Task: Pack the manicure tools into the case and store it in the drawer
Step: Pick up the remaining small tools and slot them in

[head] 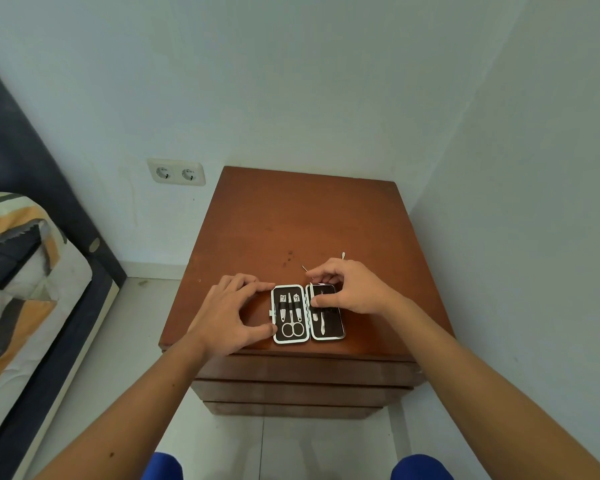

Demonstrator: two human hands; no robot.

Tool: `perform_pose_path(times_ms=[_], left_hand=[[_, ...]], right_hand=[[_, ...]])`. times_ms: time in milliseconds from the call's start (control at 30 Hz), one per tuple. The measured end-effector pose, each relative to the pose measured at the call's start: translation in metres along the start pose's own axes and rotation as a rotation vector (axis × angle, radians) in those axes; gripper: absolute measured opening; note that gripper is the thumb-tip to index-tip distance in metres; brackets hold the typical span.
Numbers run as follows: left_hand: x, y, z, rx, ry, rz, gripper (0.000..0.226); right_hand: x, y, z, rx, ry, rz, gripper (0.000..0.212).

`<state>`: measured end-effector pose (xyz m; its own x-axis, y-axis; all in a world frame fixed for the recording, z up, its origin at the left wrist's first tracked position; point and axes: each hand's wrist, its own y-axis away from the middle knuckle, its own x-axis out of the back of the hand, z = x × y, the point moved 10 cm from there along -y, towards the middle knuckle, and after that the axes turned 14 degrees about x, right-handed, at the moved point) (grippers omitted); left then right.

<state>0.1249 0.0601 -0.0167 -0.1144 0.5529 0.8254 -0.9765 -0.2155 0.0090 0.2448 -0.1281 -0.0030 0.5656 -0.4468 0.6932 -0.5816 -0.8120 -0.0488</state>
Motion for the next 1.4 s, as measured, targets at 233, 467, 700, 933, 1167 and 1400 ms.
perform_pose_path(times_ms=[233,467,700,933,1167,1400], left_hand=[[0.0,0.001,0.0,0.001,-0.001,-0.003,0.076],[-0.001,0.0,0.001,-0.004,-0.003,-0.007,0.076],[0.0,0.001,0.001,0.0,-0.006,-0.008,0.077],[0.0,0.001,0.001,-0.001,-0.008,-0.003,0.075],[-0.001,0.001,0.0,-0.006,-0.002,-0.004,0.076],[-0.002,0.0,-0.002,-0.01,-0.002,0.002,0.076]], right_hand=[[-0.006,0.016,-0.013,0.063,0.2,-0.093,0.071],[-0.014,0.032,-0.014,0.074,0.207,-0.037,0.059],[-0.018,0.039,-0.012,0.081,0.142,-0.004,0.054],[-0.014,0.041,-0.013,0.078,0.09,0.011,0.053],[0.041,0.043,0.001,0.05,0.016,0.309,0.032],[0.066,0.024,0.058,-0.153,0.098,0.34,0.06]])
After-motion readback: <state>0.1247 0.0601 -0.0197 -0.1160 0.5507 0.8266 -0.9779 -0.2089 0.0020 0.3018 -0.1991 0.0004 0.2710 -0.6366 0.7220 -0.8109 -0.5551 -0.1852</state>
